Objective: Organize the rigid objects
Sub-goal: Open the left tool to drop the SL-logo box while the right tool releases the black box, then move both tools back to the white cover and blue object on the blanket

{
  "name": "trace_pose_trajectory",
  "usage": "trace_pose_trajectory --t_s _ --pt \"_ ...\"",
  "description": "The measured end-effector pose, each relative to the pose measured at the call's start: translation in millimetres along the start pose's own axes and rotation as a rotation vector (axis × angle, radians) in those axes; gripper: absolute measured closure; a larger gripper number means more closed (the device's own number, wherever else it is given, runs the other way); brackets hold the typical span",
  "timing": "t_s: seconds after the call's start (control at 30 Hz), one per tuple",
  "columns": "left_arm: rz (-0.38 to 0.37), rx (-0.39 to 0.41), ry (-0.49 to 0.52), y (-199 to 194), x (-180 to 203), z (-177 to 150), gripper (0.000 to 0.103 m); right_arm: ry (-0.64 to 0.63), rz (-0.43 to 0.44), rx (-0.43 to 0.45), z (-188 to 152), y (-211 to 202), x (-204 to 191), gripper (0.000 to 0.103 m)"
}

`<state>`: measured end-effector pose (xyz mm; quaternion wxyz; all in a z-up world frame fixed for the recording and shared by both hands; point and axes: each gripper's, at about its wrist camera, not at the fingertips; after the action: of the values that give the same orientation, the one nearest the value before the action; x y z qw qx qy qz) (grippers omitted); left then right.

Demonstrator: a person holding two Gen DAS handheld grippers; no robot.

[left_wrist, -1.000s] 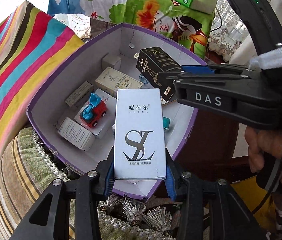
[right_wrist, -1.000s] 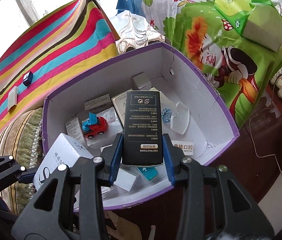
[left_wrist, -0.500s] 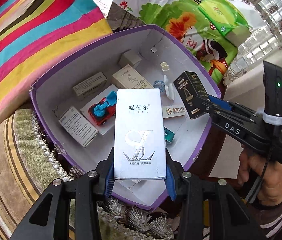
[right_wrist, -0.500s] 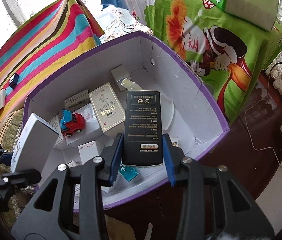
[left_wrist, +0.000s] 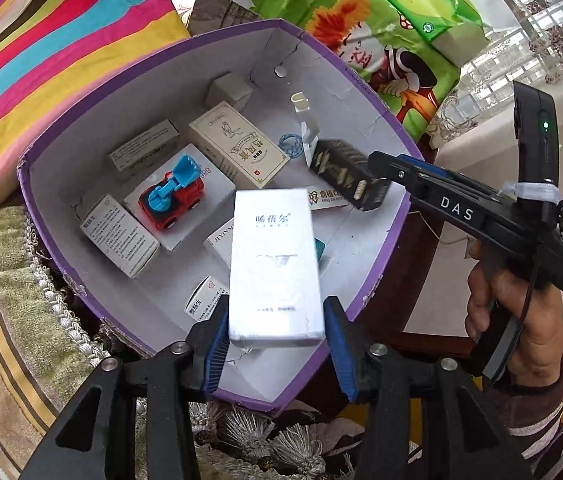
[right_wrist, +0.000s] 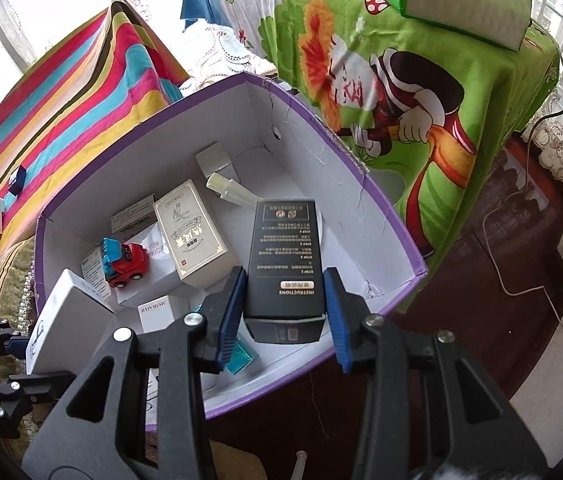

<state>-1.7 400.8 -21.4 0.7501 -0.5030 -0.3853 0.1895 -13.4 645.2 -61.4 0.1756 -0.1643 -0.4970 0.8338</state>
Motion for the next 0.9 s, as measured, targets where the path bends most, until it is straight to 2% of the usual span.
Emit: trace_pose_trajectory --t_s 0.03,0.13,0.17,0.37,0.43,0.6,0.73,0.9 --pt "0.003 0.002 -0.002 -1 0 -1 0.039 0.001 0.004 -0.002 0 0 -1 0.052" --pt "-0.007 0.021 -0.016 -9 -2 -6 0.037 0.0 0.026 -0.002 -2 -2 -5 0.04" --pt "0.0 0.037 -0.027 -13 -5 -9 0.037 -0.001 0.029 0.001 -2 -4 -6 0.04" --pt "0.143 0.206 -0.123 -60 -36 -28 0.037 -0.043 0.065 0.023 0 -13 -31 0.038" --pt "0.157 0.274 -0.176 -79 -55 -38 0.037 -0.066 0.083 0.03 1 -15 -44 0.038" --pt "0.313 0.422 -0.31 -125 -107 -64 0.037 -0.128 0.14 0.039 4 -20 -81 0.038" --pt "0.424 0.487 -0.453 -155 -158 -90 0.037 -0.19 0.175 0.045 7 -23 -115 0.038" --pt "0.472 0.521 -0.615 -179 -210 -124 0.036 -0.259 0.224 0.039 10 -23 -157 0.038"
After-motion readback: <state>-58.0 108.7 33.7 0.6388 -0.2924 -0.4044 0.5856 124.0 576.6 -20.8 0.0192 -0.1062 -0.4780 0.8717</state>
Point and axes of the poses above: each gripper's, at about its wrist camera, not at the fingertips, and y roughly the way its jaws point, x to its right, z to its top, and after that the axes turned 1 degree about x, right-handed
